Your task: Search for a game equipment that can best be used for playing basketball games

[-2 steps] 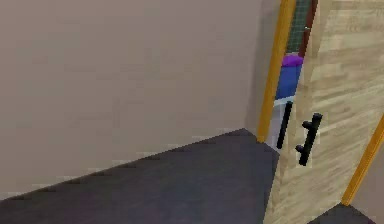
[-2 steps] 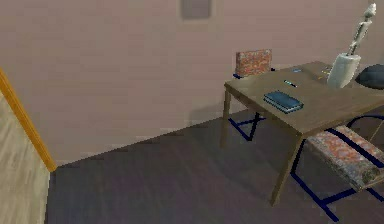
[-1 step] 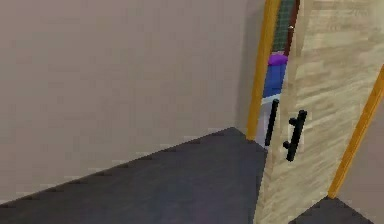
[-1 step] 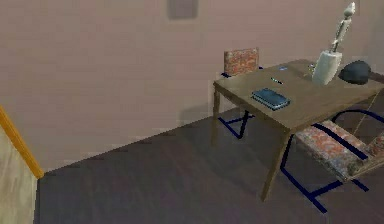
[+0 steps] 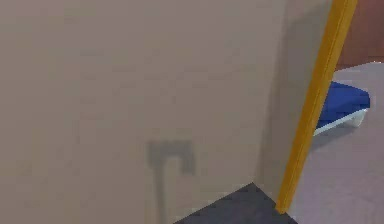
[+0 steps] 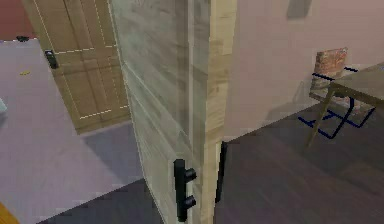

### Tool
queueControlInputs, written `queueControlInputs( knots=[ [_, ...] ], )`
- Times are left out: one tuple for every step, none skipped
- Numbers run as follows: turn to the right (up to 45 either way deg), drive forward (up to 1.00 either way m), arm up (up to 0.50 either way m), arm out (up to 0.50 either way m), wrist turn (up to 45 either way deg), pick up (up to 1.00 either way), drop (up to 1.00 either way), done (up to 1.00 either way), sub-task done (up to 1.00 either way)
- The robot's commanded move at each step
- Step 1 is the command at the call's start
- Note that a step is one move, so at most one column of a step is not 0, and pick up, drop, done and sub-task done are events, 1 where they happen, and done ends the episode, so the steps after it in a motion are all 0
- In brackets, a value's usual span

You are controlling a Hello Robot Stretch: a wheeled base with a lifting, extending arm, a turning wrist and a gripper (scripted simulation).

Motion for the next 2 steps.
queueControlInputs(
  knots=[
    [21.0, 0.0, 0.0, 0.0, 0.0, 0.0, 0.0, 0.0, 0.0],
    [0.0, 0.05, 0.0, 0.0, 0.0, 0.0, 0.0, 0.0, 0.0]
  ],
)
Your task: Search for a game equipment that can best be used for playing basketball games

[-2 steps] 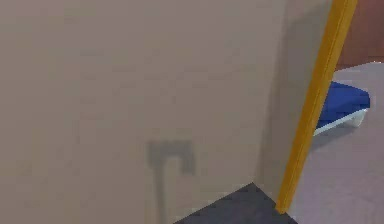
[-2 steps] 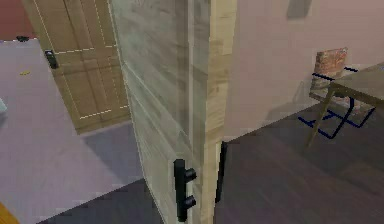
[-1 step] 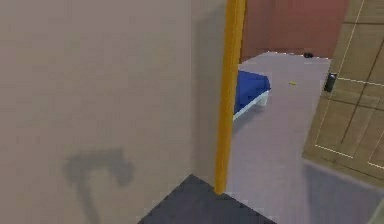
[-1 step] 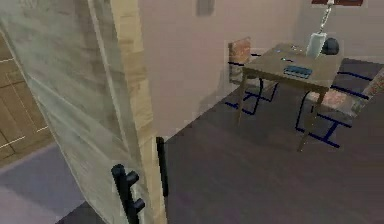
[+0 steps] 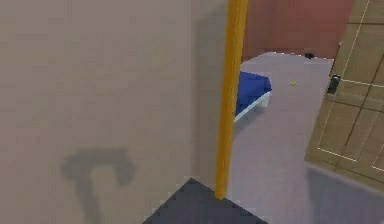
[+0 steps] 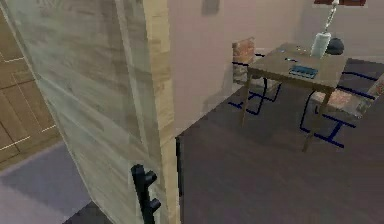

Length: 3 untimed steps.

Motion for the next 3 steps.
queueControlInputs(
  knots=[
    [-3.0, 0.0, 0.0, 0.0, 0.0, 0.0, 0.0, 0.0, 0.0],
    [0.0, 0.15, 0.0, 0.0, 0.0, 0.0, 0.0, 0.0, 0.0],
    [30.0, 0.0, 0.0, 0.0, 0.0, 0.0, 0.0, 0.0, 0.0]
  ],
)
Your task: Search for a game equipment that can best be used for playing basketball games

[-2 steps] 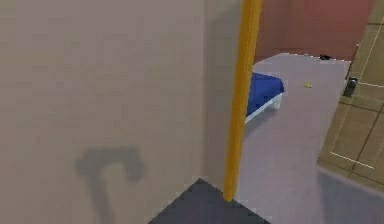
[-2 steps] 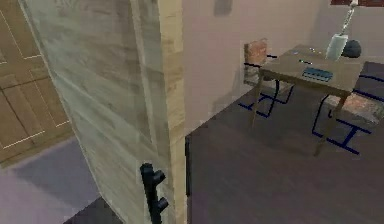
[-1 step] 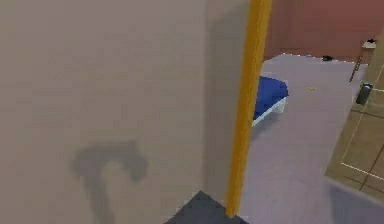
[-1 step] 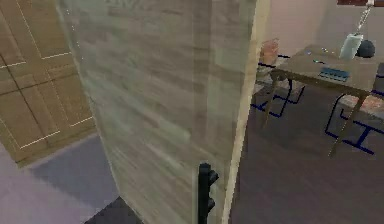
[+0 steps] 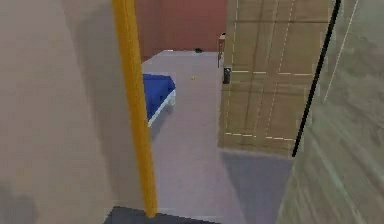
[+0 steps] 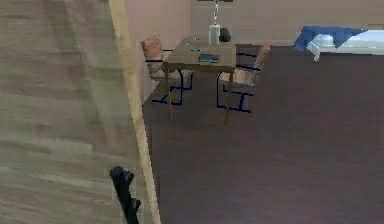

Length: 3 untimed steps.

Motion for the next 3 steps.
queueControlInputs(
  knots=[
    [0.0, 1.0, 0.0, 0.0, 0.0, 0.0, 0.0, 0.0, 0.0],
    [3.0, 0.0, 0.0, 0.0, 0.0, 0.0, 0.0, 0.0, 0.0],
    [45.0, 0.0, 0.0, 0.0, 0.0, 0.0, 0.0, 0.0, 0.0]
  ],
)
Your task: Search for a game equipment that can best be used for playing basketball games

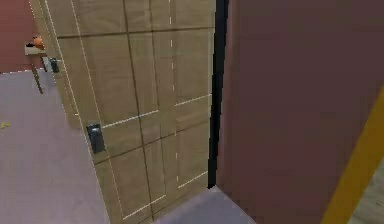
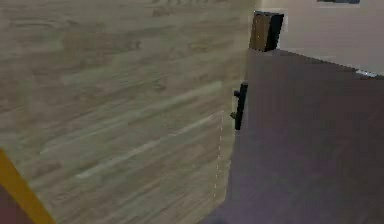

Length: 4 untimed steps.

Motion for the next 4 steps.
queueControlInputs(
  knots=[
    [45.0, 0.0, 0.0, 0.0, 0.0, 0.0, 0.0, 0.0, 0.0],
    [6.0, 0.0, 0.0, 0.0, 0.0, 0.0, 0.0, 0.0, 0.0],
    [0.0, 0.05, 0.0, 0.0, 0.0, 0.0, 0.0, 0.0, 0.0],
    [-45.0, 0.0, 0.0, 0.0, 0.0, 0.0, 0.0, 0.0, 0.0]
  ],
)
